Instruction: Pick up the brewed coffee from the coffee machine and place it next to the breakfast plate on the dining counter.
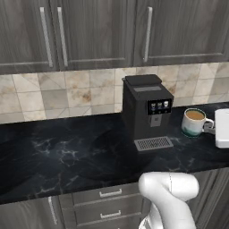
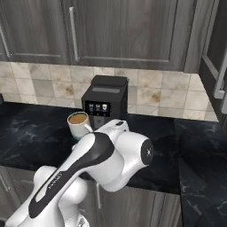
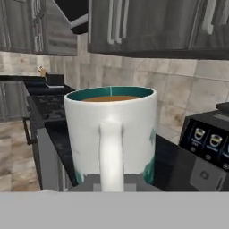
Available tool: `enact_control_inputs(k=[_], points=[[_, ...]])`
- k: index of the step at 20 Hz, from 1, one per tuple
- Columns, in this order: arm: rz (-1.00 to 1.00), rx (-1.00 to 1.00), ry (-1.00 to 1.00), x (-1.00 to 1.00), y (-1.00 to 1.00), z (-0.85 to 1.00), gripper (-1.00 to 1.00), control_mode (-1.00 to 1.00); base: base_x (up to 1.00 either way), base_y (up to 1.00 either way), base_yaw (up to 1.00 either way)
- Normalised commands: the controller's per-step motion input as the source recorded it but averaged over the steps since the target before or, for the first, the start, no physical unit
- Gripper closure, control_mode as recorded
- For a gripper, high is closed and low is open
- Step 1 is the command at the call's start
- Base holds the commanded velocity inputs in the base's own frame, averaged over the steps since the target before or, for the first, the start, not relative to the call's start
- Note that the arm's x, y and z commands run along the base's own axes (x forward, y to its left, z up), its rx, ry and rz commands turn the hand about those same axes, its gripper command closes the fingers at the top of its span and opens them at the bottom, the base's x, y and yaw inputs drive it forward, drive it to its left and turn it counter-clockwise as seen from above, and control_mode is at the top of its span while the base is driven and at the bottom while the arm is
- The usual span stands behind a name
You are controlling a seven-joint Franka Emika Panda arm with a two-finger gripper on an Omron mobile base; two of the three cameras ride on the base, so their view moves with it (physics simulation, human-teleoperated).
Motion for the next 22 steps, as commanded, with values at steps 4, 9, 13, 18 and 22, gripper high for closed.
enact_control_inputs(k=[4,9,13,18,22], points=[[0.24,-0.02,0.09,-0.22,0.49,-0.15,1.0,-1.0,0.0,0.0,0.0],[0.06,0.0,0.01,-0.06,0.09,-0.02,1.0,1.0,-0.28,0.43,0.25],[0.0,0.0,0.0,0.0,0.0,0.0,1.0,1.0,-0.35,0.61,0.46],[0.0,0.0,0.0,0.0,0.0,0.0,1.0,1.0,-0.41,0.54,0.55],[0.0,0.0,0.0,0.0,0.0,0.0,1.0,1.0,-0.62,0.49,0.59]])
